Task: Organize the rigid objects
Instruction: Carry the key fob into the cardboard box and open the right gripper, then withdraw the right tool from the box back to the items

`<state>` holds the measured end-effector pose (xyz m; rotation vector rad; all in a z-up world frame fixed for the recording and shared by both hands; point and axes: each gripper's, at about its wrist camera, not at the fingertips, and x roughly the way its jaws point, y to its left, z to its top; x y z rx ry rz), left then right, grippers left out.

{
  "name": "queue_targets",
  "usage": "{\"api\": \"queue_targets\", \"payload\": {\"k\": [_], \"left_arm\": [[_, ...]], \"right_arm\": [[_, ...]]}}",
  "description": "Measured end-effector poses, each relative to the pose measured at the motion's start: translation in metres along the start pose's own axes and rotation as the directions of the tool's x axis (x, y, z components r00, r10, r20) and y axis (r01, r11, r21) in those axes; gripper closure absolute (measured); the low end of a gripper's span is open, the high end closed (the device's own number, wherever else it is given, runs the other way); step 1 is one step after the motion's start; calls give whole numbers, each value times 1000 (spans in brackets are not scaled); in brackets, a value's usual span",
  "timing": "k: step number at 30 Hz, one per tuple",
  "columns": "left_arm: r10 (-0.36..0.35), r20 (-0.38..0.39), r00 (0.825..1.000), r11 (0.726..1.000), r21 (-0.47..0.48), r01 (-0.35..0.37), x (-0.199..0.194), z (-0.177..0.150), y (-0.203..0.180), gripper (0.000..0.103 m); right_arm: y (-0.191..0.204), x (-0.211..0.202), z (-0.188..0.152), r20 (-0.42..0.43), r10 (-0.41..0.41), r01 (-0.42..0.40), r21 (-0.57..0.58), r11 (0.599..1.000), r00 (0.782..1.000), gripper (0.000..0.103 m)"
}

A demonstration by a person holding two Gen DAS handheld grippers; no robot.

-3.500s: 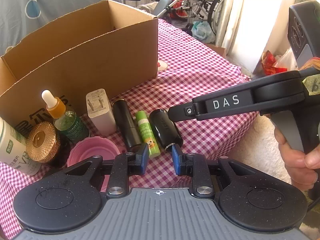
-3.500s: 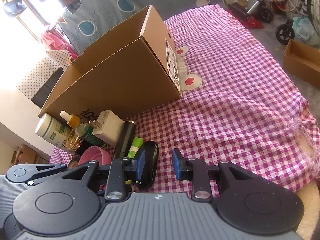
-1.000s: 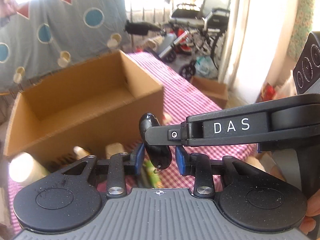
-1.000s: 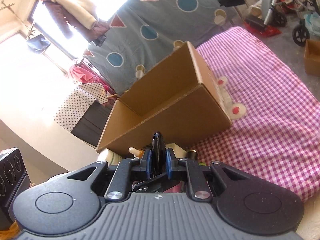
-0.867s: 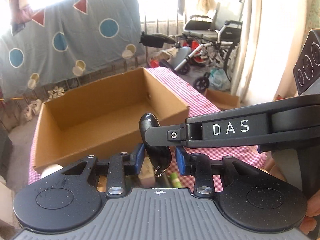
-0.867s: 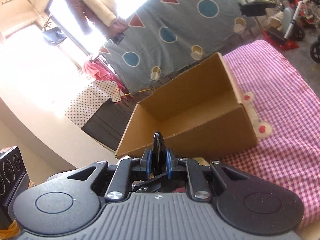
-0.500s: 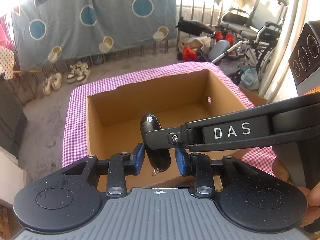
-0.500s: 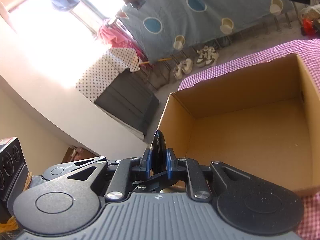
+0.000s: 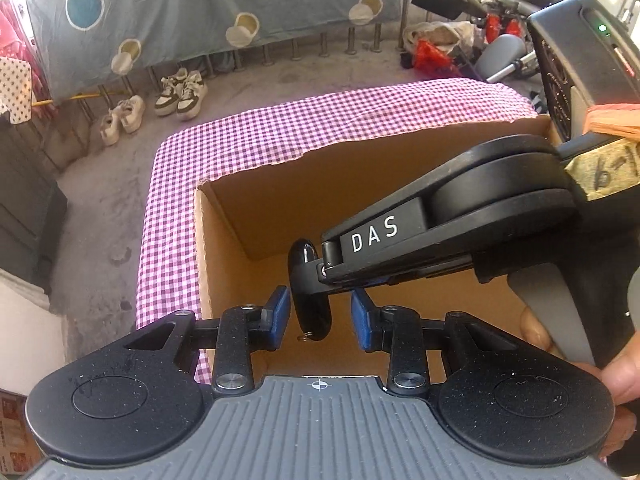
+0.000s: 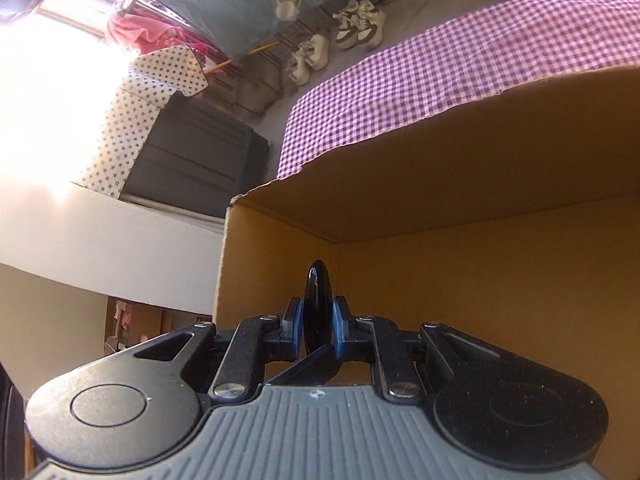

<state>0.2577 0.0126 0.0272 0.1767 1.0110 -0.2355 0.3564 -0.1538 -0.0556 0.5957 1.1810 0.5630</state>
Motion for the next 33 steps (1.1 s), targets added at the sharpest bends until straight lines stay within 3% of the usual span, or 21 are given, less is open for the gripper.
{"api": "queue_targets", "payload": {"k": [9,17,22,28,33], "left_arm": [[15,-15,1000,1000,8,-15,5,-1,-3,70],[-21,59,998,1000,-20,22,-33,-7,-2,68],[-35,135,990,999,-37,40,-73,-19,-4,65],[-76,217,973,997,-18,82,-118,-45,-22,64],[-143,229,963,989,71,130,-133,-82,-59,63]], "right_arm": [[-18,24,10,-26,1,1,68,998,1000,84],[-4,-37,-15,53,50,-52,38,998,997,84],[5,-107,-60,148,124,-124,-9,992,981,84],[-16,-186,-133,249,230,-225,-48,973,941,84],[-57,-230,-205,337,214,-216,-30,976,917,84]]}}
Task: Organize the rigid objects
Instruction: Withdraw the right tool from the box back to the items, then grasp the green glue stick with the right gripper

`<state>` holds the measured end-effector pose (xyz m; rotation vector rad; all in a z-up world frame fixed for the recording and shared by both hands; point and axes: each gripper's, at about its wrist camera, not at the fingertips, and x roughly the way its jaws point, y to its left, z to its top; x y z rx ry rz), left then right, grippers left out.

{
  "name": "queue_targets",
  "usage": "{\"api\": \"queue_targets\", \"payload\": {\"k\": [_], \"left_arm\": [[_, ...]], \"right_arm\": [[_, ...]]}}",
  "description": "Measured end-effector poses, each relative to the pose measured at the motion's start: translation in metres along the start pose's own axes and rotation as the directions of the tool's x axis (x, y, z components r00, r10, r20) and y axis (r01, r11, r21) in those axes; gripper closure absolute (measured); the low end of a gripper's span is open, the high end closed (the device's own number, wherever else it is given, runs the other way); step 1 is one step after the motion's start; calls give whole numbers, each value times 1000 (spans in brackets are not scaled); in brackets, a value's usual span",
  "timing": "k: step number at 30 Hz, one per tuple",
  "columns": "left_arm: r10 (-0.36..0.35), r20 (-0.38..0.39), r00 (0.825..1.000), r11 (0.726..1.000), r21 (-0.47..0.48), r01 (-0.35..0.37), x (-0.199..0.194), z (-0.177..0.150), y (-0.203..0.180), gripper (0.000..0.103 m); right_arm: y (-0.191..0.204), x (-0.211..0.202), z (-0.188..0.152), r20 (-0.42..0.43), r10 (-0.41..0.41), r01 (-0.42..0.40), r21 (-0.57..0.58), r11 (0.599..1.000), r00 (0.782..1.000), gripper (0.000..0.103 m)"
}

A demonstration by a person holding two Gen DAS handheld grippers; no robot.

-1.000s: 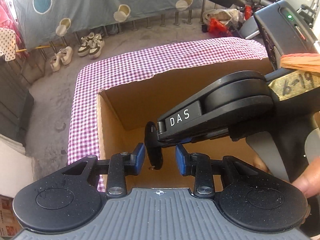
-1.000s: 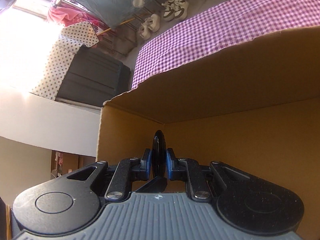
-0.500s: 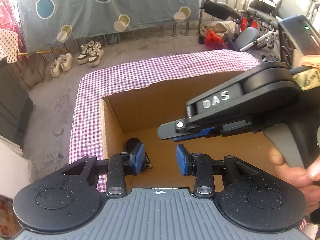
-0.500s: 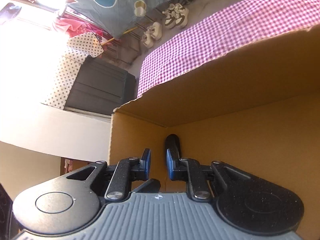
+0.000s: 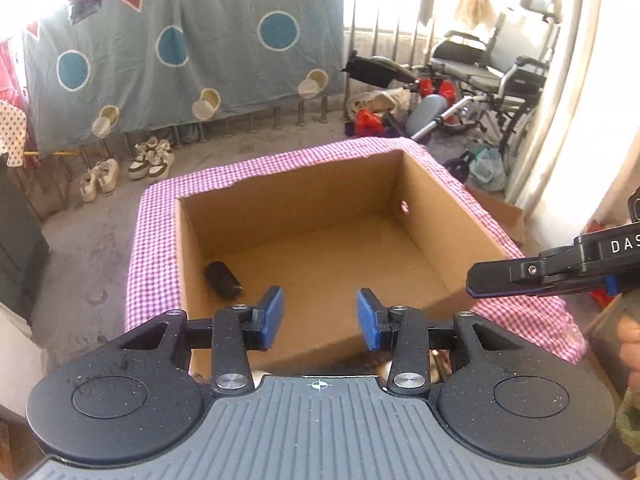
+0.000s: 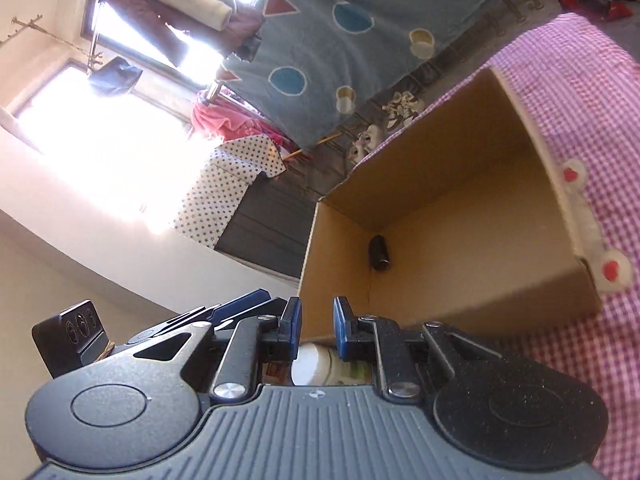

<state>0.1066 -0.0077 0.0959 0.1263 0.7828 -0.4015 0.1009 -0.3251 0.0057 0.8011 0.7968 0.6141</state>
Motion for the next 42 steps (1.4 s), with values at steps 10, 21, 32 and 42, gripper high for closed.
{"api": "queue_targets", "payload": {"k": [10,21,32,42], "left_arm": [[-207,-155,966,977,23,213,46,-73,-80,64],[-228,-247,942,973,-16,232,93,-92,-114,69],[-191,-254,948,980,8,199,101,-101,-121,71],[-167,-256,952,982,40,183,114,-98,-133,71]], "right_arm": [[-79,-22,-71,-7,-200,200,107,974,980,84],[-93,34,-79,-93,-338,338,-17,941,937,85],[-94,43,-83,-103,-343,338,-61,939,934,87],[-108,18,-80,-88,-324,326,9,945,942,87]]}}
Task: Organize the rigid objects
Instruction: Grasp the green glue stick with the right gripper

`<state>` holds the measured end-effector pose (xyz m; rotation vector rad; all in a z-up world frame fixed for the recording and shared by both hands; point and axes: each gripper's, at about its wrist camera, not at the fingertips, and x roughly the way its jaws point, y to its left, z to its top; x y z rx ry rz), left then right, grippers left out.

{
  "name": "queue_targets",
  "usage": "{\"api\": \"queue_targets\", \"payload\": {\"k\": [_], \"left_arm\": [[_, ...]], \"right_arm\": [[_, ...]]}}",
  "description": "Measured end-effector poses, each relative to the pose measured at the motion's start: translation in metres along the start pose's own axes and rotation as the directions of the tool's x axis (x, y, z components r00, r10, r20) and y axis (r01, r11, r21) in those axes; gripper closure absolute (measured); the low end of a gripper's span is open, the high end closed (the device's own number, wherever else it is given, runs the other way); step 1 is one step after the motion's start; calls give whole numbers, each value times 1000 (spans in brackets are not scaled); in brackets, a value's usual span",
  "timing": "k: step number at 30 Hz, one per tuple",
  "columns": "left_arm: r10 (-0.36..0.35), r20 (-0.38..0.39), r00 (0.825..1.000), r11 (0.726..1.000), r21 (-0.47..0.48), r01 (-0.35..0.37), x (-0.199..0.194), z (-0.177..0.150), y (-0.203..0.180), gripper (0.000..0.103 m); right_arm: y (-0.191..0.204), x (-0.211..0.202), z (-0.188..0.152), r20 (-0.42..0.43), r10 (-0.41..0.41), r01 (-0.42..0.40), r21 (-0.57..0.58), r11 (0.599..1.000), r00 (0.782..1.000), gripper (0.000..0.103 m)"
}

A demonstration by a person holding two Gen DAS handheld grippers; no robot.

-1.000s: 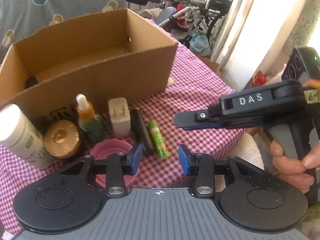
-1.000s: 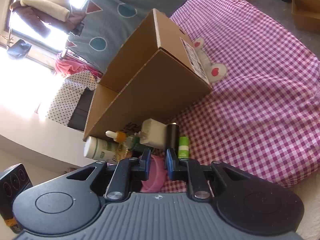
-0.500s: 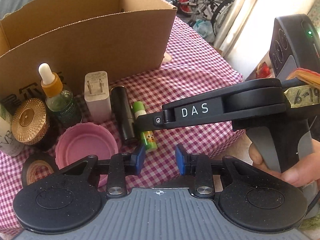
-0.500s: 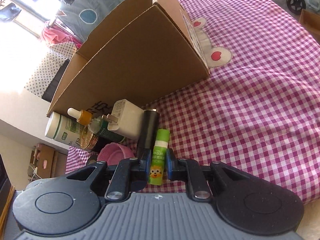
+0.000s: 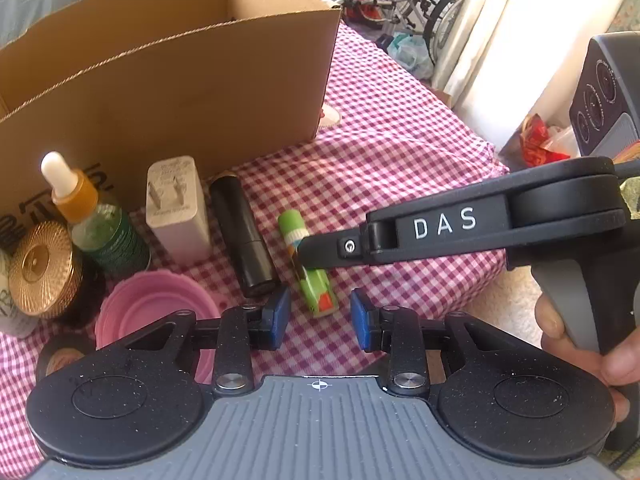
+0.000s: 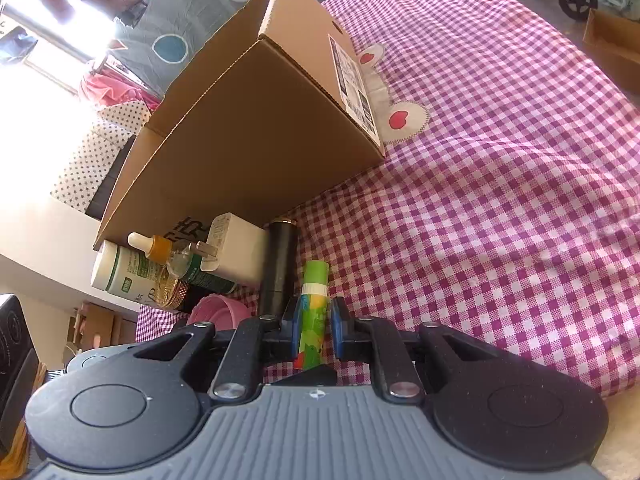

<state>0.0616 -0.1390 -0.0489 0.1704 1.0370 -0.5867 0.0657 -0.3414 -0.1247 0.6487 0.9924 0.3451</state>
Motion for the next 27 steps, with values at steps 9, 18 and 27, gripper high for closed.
{"api": "queue_targets", "payload": {"k": [9,18,27], "left_arm": [[-10,24,1000,1000,9,10,5,5,-4,70],[-44,22,999,998,-32,44,5,8,4,66],[-65,44,997,998,-19,66,-3,4,0,67]], "right_arm": [[-22,-5,3,-25,90,-87,89,992,996,86],[-25,1,7,-9,123,-121,112,986,992,85],[-26,-4,-1,13,129,-130,145,981,992,86]]}}
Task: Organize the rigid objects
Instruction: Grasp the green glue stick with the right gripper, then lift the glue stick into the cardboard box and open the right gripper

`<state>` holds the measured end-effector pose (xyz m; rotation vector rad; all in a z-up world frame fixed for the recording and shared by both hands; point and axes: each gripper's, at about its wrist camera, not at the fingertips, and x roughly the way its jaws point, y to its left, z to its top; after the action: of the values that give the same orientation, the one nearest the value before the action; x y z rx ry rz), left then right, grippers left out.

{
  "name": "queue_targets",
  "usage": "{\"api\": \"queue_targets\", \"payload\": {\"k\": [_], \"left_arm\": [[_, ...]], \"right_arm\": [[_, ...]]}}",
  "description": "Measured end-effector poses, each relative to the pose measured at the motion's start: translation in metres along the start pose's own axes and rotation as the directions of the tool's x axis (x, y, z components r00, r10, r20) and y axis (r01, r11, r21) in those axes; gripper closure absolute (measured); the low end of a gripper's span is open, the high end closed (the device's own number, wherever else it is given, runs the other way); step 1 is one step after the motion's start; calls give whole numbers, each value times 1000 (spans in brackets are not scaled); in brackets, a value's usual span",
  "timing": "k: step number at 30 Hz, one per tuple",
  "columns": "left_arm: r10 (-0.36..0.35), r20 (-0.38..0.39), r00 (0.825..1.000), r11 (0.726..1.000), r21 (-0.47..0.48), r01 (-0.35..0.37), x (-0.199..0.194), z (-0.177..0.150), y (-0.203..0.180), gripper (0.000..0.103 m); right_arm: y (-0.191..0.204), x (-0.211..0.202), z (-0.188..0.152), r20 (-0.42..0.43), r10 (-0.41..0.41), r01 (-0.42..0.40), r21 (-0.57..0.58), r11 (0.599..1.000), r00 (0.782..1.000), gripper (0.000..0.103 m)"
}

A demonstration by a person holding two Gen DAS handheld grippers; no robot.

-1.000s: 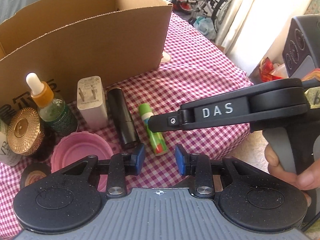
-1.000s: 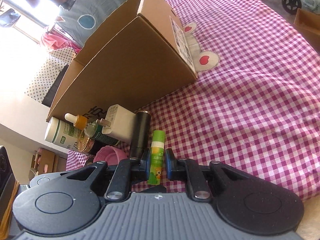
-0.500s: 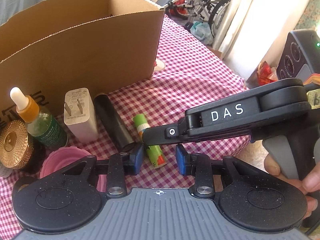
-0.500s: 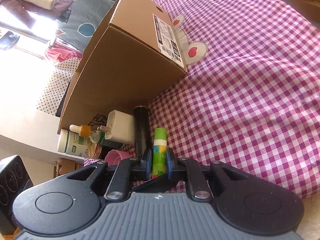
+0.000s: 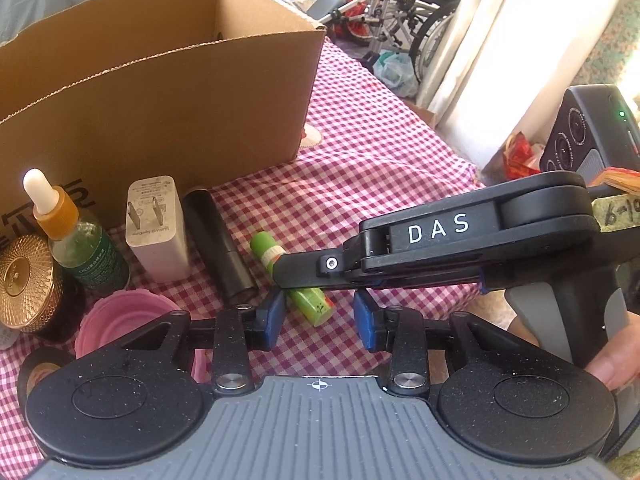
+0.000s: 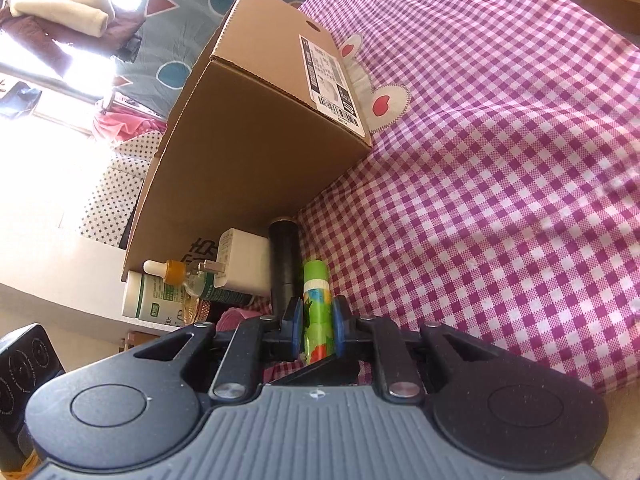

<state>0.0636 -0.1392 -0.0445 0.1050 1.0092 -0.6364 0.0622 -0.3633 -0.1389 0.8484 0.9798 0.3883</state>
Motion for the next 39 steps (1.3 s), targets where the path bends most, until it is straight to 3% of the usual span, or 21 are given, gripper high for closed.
{"api": "queue_targets", "payload": {"k": [4,11,18,24,29,33,39], "left_arm": [[-32,3,999,999,-9,32,-3,-2,0,75],[-35,-15,999,999,-32,34,-1,-3,2,78],[-53,18,998,998,-27,54,-20,-2,3,78],[-64,94,994,998,-18,66,-59,9,7,77],[-25,181,983,999,-28,30,-99,25,20,77],[32,222,974,998,-63,-19,-127,47,44,76],[107,210,972,985,-154,-75,-136,88,94,76]], "right_arm": [[-3,-5,-2,1,69,-69,47,997,998,86],[-6,-6,-6,6,68,-69,75,995,998,86],[9,-20,-11,36,103,-105,62,993,994,86],[56,-41,-10,86,141,-138,-38,990,986,86],[107,-42,9,99,196,-180,-146,973,976,86],[149,-23,37,80,224,-202,-217,955,971,86],[201,32,89,-11,218,-214,-253,944,976,86]]}}
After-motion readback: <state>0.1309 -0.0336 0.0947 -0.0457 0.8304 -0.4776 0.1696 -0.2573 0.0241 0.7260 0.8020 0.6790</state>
